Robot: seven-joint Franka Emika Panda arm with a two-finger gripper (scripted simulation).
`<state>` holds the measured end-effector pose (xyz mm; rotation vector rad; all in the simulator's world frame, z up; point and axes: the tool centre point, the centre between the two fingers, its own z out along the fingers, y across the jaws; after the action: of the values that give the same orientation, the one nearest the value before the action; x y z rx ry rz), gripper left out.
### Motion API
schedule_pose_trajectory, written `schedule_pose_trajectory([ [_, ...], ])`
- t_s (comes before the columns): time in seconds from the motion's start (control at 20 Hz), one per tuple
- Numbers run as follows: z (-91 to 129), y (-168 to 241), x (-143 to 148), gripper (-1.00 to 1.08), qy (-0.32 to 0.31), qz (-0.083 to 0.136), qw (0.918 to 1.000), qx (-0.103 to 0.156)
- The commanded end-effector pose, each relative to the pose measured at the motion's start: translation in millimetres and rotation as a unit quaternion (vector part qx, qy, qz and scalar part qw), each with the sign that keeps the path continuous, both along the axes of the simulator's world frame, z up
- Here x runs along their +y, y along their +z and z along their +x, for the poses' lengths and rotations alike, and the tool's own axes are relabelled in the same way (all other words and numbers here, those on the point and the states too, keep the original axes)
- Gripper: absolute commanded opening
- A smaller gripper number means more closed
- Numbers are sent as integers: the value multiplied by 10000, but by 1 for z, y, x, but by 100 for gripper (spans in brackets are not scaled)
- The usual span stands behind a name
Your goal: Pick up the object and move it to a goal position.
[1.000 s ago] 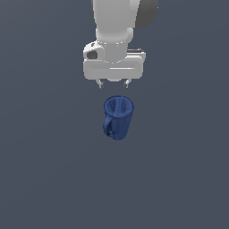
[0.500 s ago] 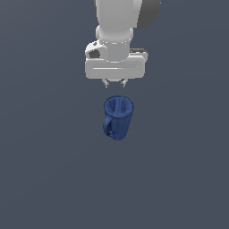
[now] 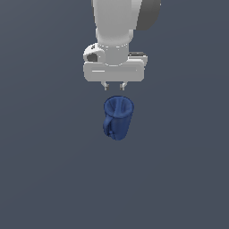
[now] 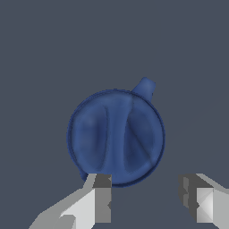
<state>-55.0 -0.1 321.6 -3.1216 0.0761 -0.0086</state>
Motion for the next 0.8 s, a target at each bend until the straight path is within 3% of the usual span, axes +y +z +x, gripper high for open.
schedule_pose_trajectory([
  [0.0,6,-3,-2,28,-182,26,9998,66],
  [0.4,36,-19,-11,28,-1122,122,9928,413],
  [0.75,66,-44,-22,28,-2167,149,9727,818],
])
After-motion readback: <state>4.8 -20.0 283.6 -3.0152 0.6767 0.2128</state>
